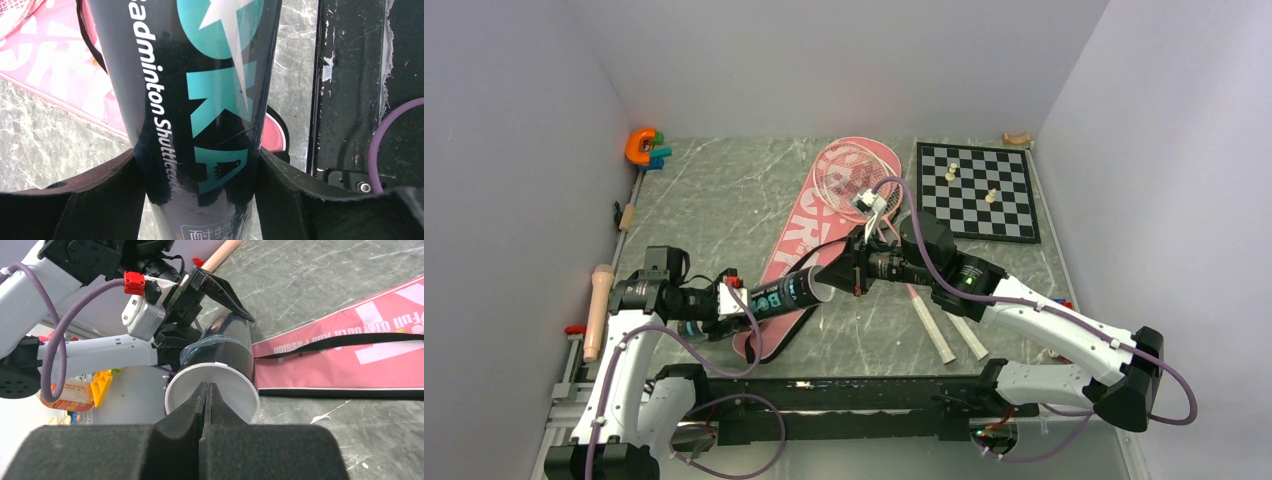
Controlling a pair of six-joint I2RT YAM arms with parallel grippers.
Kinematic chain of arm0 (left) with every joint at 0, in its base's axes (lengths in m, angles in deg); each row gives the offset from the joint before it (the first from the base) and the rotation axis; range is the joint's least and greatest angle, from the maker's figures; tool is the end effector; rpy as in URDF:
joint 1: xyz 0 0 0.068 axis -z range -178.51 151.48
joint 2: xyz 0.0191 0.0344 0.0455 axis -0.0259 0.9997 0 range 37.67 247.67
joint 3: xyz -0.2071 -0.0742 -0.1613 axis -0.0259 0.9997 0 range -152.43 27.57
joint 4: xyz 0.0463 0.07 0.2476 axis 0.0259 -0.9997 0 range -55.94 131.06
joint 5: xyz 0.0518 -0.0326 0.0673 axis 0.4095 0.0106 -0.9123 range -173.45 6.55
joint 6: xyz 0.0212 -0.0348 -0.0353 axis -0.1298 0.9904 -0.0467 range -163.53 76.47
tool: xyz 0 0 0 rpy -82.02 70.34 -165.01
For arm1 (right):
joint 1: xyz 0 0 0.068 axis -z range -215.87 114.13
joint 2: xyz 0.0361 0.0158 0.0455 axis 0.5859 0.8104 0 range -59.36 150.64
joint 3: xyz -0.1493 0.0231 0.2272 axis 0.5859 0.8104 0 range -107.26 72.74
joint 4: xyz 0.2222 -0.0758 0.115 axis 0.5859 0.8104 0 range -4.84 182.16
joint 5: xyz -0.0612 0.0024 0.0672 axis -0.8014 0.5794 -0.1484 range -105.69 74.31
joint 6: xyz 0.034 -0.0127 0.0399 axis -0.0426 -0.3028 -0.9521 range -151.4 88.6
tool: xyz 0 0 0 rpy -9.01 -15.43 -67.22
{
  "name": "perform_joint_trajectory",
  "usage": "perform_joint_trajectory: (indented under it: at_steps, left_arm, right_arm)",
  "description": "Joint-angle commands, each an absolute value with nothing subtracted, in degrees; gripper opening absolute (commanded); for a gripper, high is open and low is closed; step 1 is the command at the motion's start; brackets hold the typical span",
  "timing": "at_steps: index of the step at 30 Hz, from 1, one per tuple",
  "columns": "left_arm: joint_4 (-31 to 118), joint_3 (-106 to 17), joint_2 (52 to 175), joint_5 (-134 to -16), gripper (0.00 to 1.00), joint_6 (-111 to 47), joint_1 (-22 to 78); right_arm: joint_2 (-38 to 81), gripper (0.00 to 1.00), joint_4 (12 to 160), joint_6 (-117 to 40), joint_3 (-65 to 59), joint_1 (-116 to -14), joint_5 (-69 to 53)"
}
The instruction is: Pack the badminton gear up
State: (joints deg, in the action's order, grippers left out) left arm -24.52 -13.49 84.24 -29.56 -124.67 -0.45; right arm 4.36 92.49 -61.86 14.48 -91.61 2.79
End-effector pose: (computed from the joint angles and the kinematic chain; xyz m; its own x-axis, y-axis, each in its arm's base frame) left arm 0.1198 -0.0248 0.2516 0.0934 0.5858 -0.8051 0.9714 0.1236 0.2026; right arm 0.1358 0.2195 0.3627 -0.5930 -0.0165 -0.8050 -0.7625 0.3327 0.5549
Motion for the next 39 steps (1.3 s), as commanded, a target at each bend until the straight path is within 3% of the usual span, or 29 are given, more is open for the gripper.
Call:
perform_joint_trajectory:
  at_steps: [1, 11, 17, 24, 28, 32, 35, 39]
  left_arm:
    - [-21.46, -14.94, 82.89, -18.71, 0.14, -123.61, 0.61]
    - [-19.31, -17.36, 83.37, -15.59, 0.13, -118.19, 0.61]
    - [-10.71, -19.9, 84.49, -10.76, 0.09, -103.1, 0.52]
    - [-5.15, -21.63, 85.3, -7.65, 0.09, -92.88, 0.49]
    - [0.97, -21.88, 86.01, -15.63, 0.11, -83.88, 0.4]
    - [0.12, -24.81, 89.98, -27.36, 0.12, -84.07, 0.39]
    - [3.89, -25.81, 94.41, -39.33, 0.12, -80.71, -0.06]
    - [6.46, -29.51, 104.0, -52.27, 0.15, -76.22, -1.91]
  right_arm:
    - [5.11, 0.0, 94.58, -61.21, 14.9, -92.75, 1.31]
    - [9.3, 0.0, 89.1, -64.03, 19.94, -94.96, 2.25]
    - [8.68, 0.0, 88.33, -63.83, 20.62, -94.76, 1.49]
    - [8.32, 0.07, 83.43, -66.4, 23.05, -93.72, 1.17]
    - [5.31, 0.29, 85.78, -66.68, 22.12, -89.22, -0.58]
    - [-1.1, 0.66, 93.45, -66.06, 19.07, -78.61, -6.11]
    - [-3.66, 0.78, 98.14, -64.53, 15.74, -73.2, -9.69]
    - [-2.92, 0.85, 103.72, -63.19, 13.04, -69.71, -10.99]
